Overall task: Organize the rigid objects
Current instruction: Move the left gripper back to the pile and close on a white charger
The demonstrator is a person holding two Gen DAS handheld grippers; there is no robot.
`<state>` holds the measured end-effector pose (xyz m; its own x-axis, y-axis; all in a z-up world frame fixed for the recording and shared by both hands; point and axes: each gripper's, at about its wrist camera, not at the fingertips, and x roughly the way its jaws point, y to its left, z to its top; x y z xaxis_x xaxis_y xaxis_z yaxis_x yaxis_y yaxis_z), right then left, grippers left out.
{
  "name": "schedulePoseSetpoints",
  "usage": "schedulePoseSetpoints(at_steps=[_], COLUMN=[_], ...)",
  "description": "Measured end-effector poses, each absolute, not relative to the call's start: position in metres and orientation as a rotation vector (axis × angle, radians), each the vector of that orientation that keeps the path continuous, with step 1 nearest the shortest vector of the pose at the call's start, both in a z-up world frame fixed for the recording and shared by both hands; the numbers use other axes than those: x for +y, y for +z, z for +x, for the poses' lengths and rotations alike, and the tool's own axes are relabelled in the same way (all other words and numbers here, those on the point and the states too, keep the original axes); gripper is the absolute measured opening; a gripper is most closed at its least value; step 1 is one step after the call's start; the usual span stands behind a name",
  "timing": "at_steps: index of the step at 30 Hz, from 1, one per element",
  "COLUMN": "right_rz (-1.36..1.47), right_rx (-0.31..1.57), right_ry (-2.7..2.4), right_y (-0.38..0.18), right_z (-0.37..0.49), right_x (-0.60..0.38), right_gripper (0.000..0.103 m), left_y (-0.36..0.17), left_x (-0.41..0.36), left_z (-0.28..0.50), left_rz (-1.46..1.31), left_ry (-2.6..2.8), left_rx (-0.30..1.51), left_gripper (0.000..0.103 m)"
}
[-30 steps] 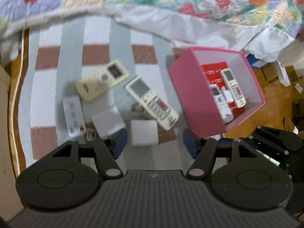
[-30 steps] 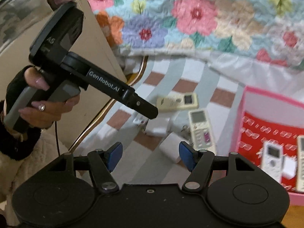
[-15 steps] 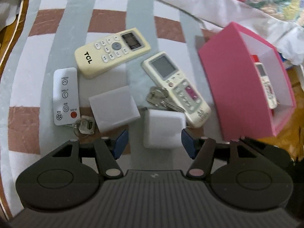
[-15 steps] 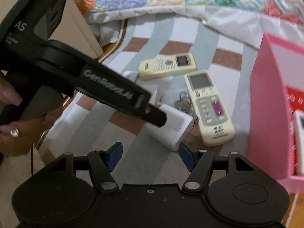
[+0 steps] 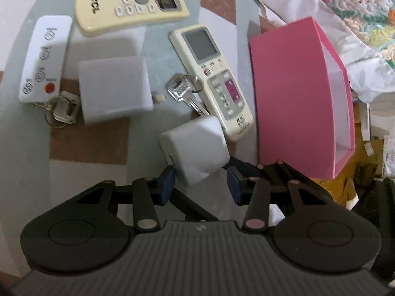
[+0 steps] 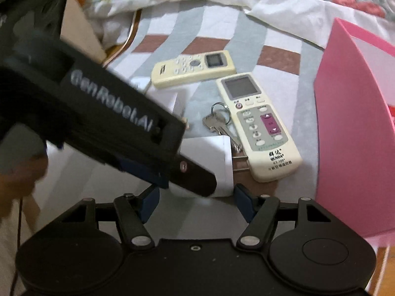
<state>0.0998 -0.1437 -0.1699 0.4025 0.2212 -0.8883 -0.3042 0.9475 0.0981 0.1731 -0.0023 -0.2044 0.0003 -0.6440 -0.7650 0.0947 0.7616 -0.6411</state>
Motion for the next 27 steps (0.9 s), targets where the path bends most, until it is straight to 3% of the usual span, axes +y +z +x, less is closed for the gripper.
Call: schedulePoseSetpoints(at_steps=[3, 9, 15, 19, 25, 27], right_rz=[-0.075, -0.051, 0.054, 0.009, -0.074, -0.106], right_rx=[1.093, 1.077, 1.058, 1.049, 1.046, 1.025], right_ry=[0.274, 0.216, 0.285, 0.291, 0.262, 0.269], right_y=[-0.17, -0.164, -0.157, -0.163, -0.172, -0.173], right_z=[0.095, 0.088, 0.087, 0.087, 0.095, 0.095], right_x=[-0.153, -0.165, -0.172, -0.159, -0.148, -0.146], right_gripper=[0.07, 0.045, 0.046, 0.068, 0.068, 0.063], left_y=[-0.196, -0.18, -0.193, -0.202, -0.207, -0.206], left_x=[0.0, 0.002, -0.013, -0.016, -0.02, -0.021], left_z=[0.173, 0.176, 0.183, 0.178, 0.175, 0.175], left_rz=[-0.472, -0.344, -0.357, -0.425, -0.434, -0.436], left_ry=[-0.625, -0.561, -0.596, -0.632, -0.594, -0.581], left_rx=[1.439, 1.305, 1.344, 1.416, 1.395, 1.373], left_gripper=[0.046, 0.048, 0.044, 0.043, 0.049, 0.049])
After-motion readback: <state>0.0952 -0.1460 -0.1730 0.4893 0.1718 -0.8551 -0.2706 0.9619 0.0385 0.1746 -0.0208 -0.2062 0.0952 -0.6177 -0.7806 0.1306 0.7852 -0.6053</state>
